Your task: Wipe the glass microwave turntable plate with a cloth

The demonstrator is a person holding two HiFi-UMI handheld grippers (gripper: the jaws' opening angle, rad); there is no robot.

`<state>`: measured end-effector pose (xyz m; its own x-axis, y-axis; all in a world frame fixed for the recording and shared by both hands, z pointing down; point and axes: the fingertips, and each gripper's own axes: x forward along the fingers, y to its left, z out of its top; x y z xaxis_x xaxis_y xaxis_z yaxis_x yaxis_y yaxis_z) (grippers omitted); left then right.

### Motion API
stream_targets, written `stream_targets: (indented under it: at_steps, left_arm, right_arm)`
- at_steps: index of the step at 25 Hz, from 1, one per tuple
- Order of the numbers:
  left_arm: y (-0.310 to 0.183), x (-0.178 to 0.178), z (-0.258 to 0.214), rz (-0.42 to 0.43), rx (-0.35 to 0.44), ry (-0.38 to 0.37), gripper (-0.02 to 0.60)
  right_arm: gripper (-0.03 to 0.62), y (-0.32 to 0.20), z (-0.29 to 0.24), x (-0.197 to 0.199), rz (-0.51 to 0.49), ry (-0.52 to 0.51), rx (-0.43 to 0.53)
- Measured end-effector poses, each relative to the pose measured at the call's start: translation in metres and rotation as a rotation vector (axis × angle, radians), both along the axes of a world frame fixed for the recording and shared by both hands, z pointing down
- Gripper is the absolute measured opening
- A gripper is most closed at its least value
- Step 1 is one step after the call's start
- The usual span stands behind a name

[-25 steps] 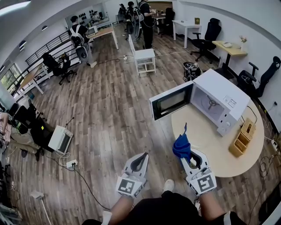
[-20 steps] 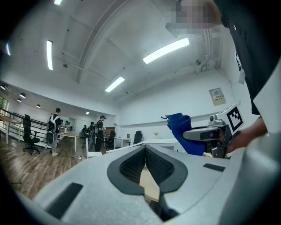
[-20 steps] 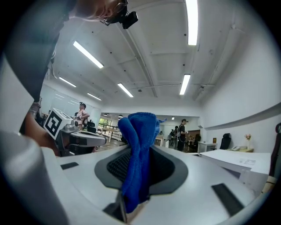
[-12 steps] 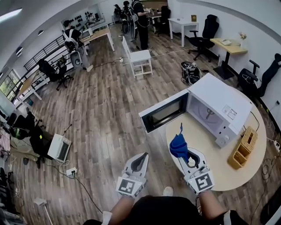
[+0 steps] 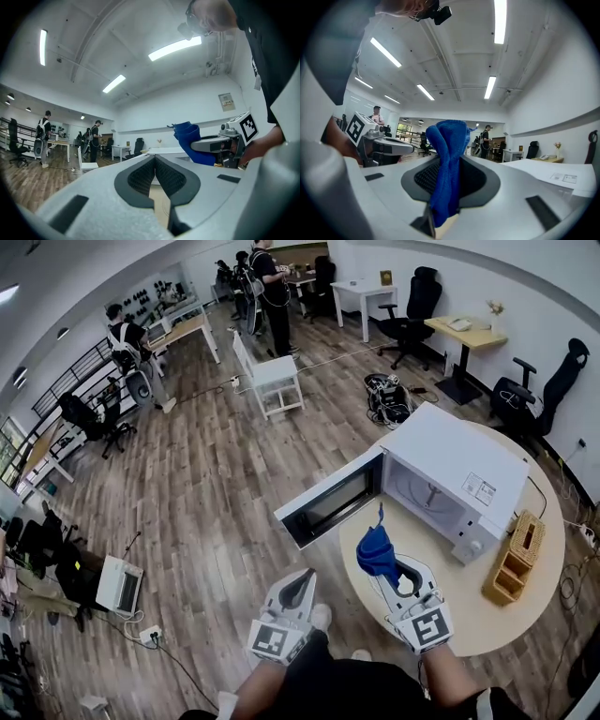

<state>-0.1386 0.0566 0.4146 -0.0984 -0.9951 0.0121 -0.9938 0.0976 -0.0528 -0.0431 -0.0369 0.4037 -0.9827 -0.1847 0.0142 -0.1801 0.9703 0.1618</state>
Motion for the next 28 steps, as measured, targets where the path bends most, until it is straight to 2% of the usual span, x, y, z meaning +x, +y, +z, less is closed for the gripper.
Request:
stream_targets:
  at_steps: [6, 10, 14, 19, 22, 24, 28]
  left_arm:
    - [-0.062, -0.026, -0.007, 0.140, 0.018, -0.002, 0.006]
    - [-0.105, -0.038, -0.010, 0.262, 0.018, 0.007, 0.006]
    - [-0.138, -0.043, -0.010, 0.386, 0.014, 0.036, 0.006]
    - [-0.159, -0.045, 0.002, 0.527, -0.029, 0.050, 0.006]
    - [-0.169, -0.044, 0.005, 0.600, -0.041, 0.071, 0.006]
    - [-0.172, -0.041, 0.007, 0.652, -0.045, 0.081, 0.006]
    - [-0.177, -0.037, 0.016, 0.704, -0.068, 0.107, 0.006]
  right_arm:
    - [0.097, -0.047, -0.006, -0.021, 0.142, 0.003, -0.020]
    - [0.097, -0.078, -0.012, -0.032, 0.260, -0.027, -0.034]
    - [0.097, -0.100, -0.002, -0.034, 0.374, 0.045, -0.005]
    - [0.096, -0.113, 0.007, -0.036, 0.507, 0.059, -0.071]
    - [0.094, -0.116, 0.020, -0.034, 0.557, 0.107, -0.061]
    - [0.094, -0.118, 0.028, -0.030, 0.602, 0.102, -0.078]
    - [0.094, -0.127, 0.049, -0.015, 0.692, 0.107, -0.152]
